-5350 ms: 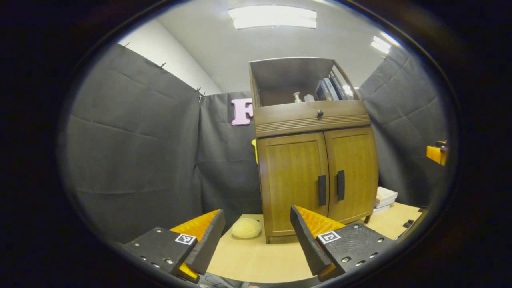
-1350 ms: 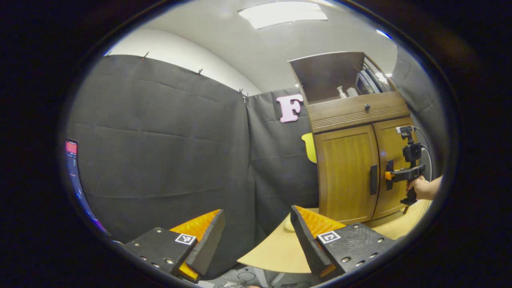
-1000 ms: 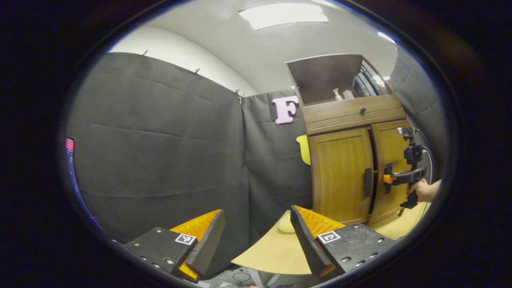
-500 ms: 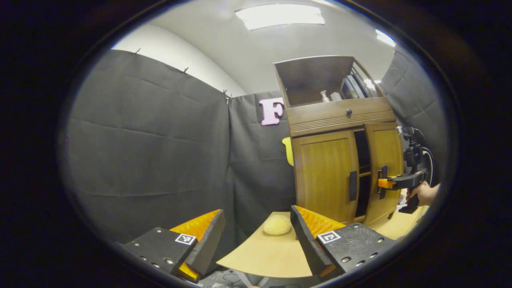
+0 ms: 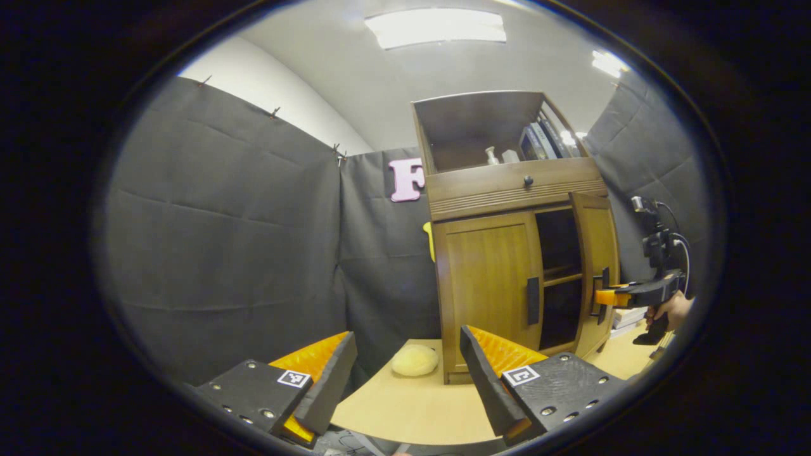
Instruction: Open the right door of the double-door shoe cabinet with the right hand, and open the left door with the left hand.
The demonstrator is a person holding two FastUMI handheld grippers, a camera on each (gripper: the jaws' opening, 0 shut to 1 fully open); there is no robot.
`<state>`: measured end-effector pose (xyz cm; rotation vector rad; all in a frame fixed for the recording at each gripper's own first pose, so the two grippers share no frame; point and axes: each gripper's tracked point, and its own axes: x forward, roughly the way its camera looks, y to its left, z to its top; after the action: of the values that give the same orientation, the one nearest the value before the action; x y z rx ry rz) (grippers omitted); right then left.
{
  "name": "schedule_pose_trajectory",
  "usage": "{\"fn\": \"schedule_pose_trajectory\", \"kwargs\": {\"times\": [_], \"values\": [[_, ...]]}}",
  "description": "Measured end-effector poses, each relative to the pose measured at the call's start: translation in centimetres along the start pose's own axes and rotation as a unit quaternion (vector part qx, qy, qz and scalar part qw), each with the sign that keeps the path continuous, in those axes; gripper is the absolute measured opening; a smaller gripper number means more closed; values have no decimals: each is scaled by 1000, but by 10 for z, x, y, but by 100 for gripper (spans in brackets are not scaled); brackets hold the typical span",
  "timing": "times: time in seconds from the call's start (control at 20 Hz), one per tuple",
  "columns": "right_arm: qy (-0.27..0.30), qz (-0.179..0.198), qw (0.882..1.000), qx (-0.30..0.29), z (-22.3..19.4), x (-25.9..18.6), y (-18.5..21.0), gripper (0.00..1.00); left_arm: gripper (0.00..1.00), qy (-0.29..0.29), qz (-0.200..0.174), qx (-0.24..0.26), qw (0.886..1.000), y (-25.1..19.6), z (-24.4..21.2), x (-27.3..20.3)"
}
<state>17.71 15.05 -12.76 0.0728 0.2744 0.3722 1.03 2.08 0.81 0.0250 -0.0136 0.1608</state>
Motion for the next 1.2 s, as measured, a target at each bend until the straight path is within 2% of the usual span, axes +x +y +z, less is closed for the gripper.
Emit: {"fn": "schedule_pose_trajectory", "kwargs": {"times": [0.1,0.15,0.2,0.25,0.3,0.45,0.5,0.85,0.95,1.0,1.15,1.2], "values": [[0,-1,1000,0,-2,-11,-6,14,96,-2,-9,-2,1000,-2,0,1],[-1,-3,1000,1,-2,-16,-9,18,96,-3,-14,-3,1000,-3,-1,2],[0,-5,1000,2,-2,-22,-13,14,95,-4,-19,-2,1000,-4,-1,3],[-2,-7,1000,4,-3,-26,-17,18,95,-4,-24,-1,1000,-5,-2,4],[-2,-9,1000,4,-3,-32,-20,14,95,-4,-29,-1,1000,-6,-2,5],[1,-15,1000,4,-5,-44,-31,17,96,-4,-46,-1,999,-10,-2,7],[1,-18,1000,4,-5,-49,-36,14,96,-5,-51,-1,999,-11,-2,8],[4,-44,999,-5,-6,-81,-78,14,95,-6,-88,-5,996,-20,-4,11],[5,-53,999,-2,-7,-87,-91,17,95,-7,-98,-5,995,-21,-4,13],[4,-56,998,0,-5,-91,-97,13,96,-9,-102,-5,995,-22,-2,13],[4,-64,998,-1,-4,-99,-115,13,96,-10,-111,-1,994,-23,-1,15],[5,-66,998,-1,-4,-100,-120,16,95,-10,-112,-1,994,-24,-1,14]]}}
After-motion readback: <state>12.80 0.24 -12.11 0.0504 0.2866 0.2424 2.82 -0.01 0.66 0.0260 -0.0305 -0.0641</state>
